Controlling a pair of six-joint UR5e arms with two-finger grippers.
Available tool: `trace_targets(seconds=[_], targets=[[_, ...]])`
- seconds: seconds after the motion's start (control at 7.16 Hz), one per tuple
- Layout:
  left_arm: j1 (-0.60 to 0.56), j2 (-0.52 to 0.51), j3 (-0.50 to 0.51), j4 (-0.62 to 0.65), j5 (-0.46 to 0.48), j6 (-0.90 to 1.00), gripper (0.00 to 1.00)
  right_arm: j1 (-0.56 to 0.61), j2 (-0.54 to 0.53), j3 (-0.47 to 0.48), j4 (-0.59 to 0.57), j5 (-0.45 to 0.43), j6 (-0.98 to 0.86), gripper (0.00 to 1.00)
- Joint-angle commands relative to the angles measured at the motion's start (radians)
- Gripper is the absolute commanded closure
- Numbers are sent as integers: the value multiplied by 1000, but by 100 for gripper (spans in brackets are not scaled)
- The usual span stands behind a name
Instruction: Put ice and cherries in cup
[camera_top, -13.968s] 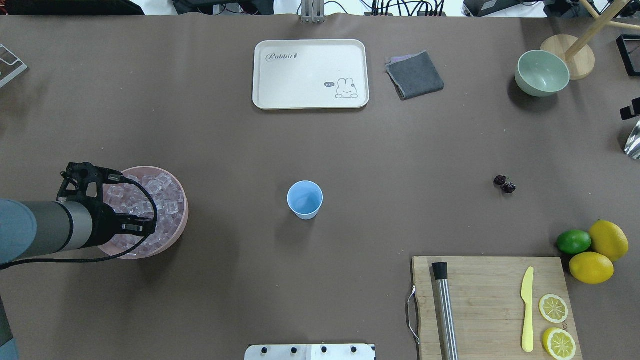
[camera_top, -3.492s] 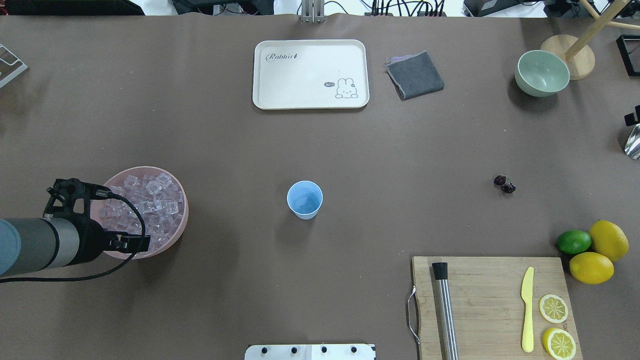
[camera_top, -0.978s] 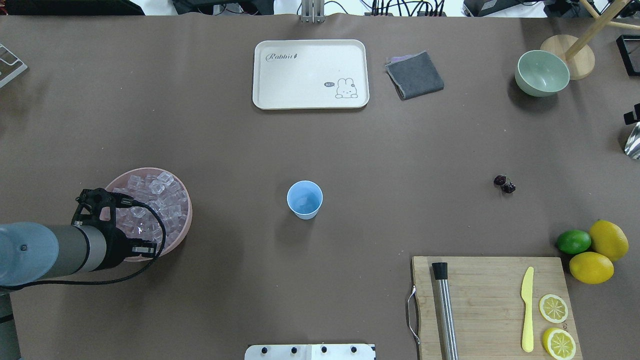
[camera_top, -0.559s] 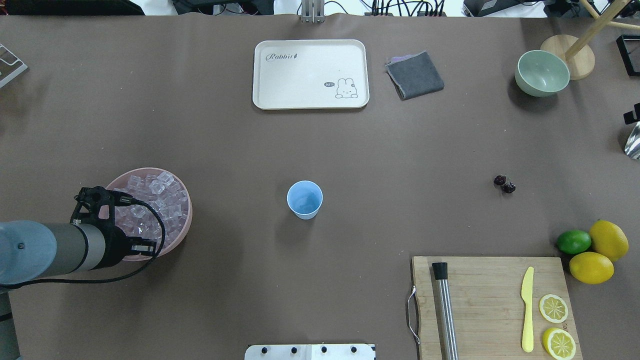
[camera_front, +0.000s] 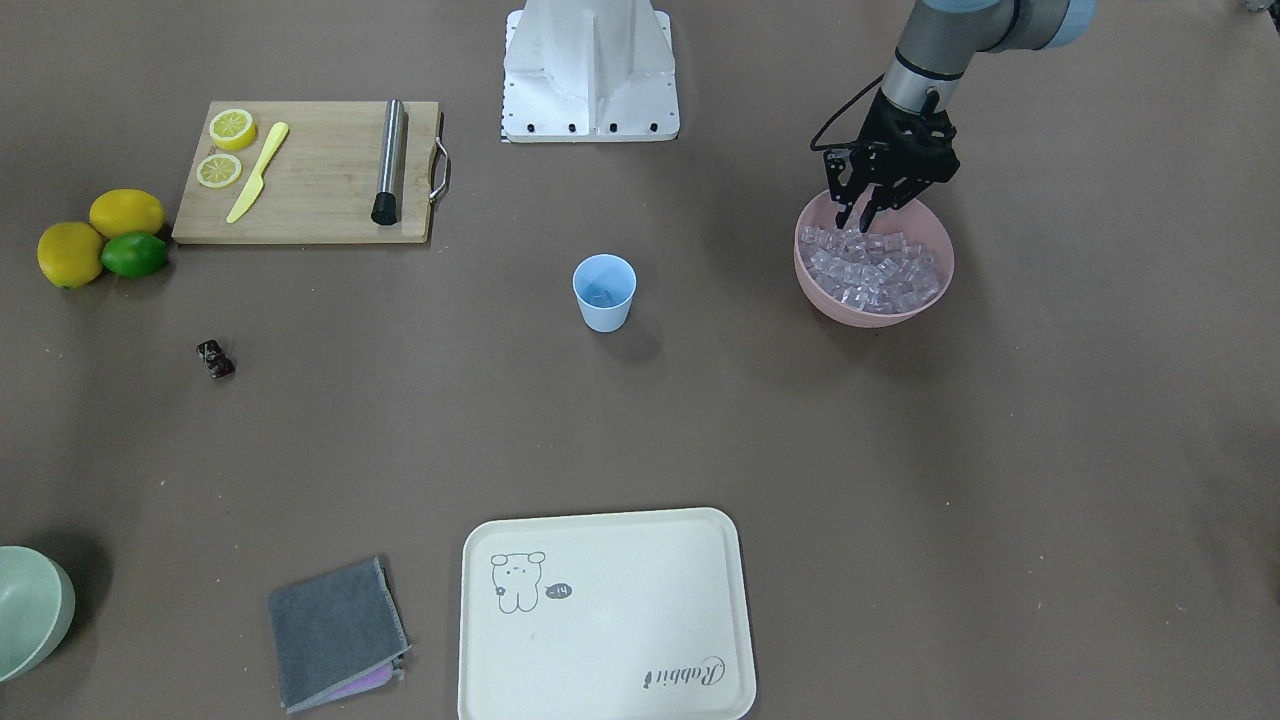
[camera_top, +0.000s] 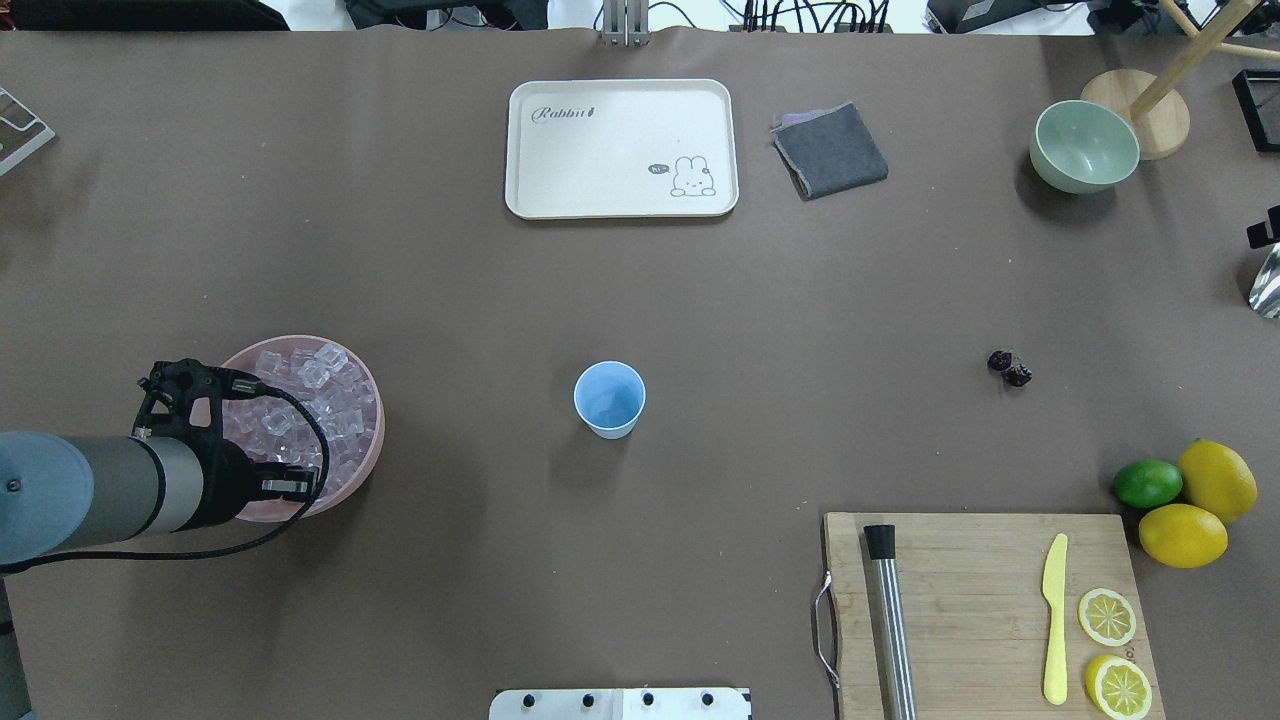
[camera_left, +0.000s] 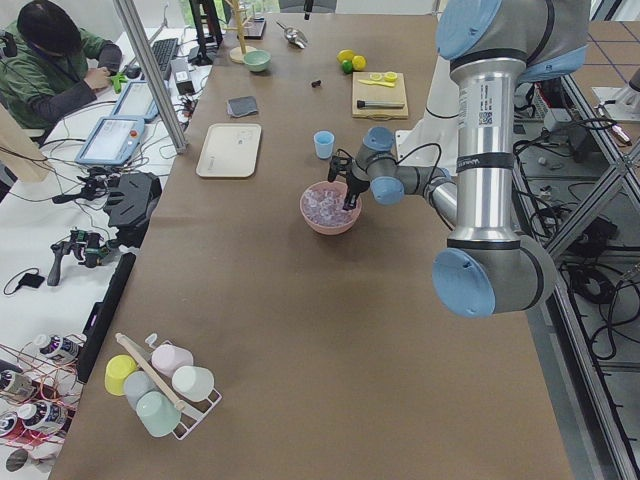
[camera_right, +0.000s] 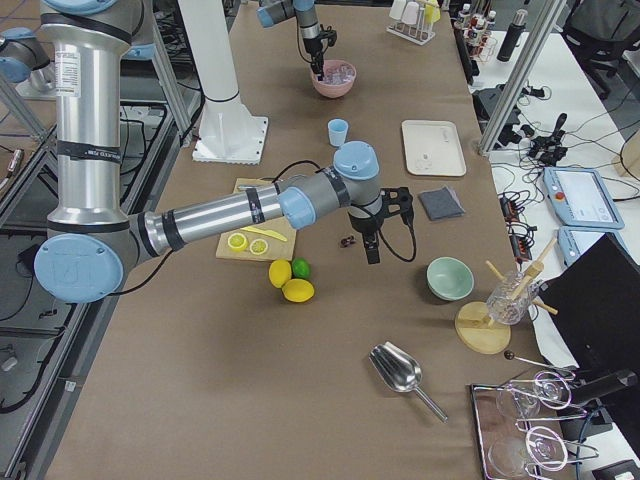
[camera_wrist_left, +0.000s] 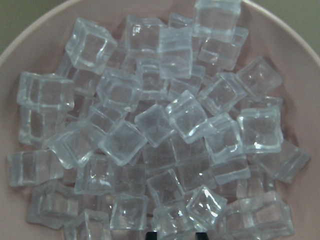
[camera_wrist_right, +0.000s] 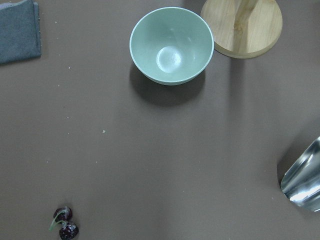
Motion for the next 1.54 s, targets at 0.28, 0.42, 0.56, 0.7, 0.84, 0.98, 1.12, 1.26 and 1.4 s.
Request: trace_targets(seconds=[0.28, 0.42, 0.56, 0.7, 0.84, 0.98, 1.12, 1.26, 1.4], targets=[[-57, -127, -8, -54, 0, -17, 100, 0, 0, 0, -1, 0, 1, 0], [-59, -190, 4, -54, 0, -57, 100, 0, 0, 0, -1, 0, 1, 0], [-57, -301, 50, -50, 2, -159, 100, 0, 2, 0, 1, 1, 1, 0], [-54, -401, 116, -48, 3, -200, 100, 0, 2, 0, -1, 1, 1, 0], [-50, -494, 186, -48, 6, -253, 100, 0, 2, 0, 1, 1, 1, 0], [-45, -573, 252, -48, 58, -281, 100, 0, 2, 2, 1, 1, 1, 0], [-36, -613, 295, -53, 90, -283, 100, 0, 3, 2, 1, 1, 1, 0], [-36, -620, 317, -56, 97, -292, 100, 0, 3, 2, -1, 1, 1, 0], [-33, -620, 317, -56, 97, -295, 100, 0, 3, 2, -1, 1, 1, 0]])
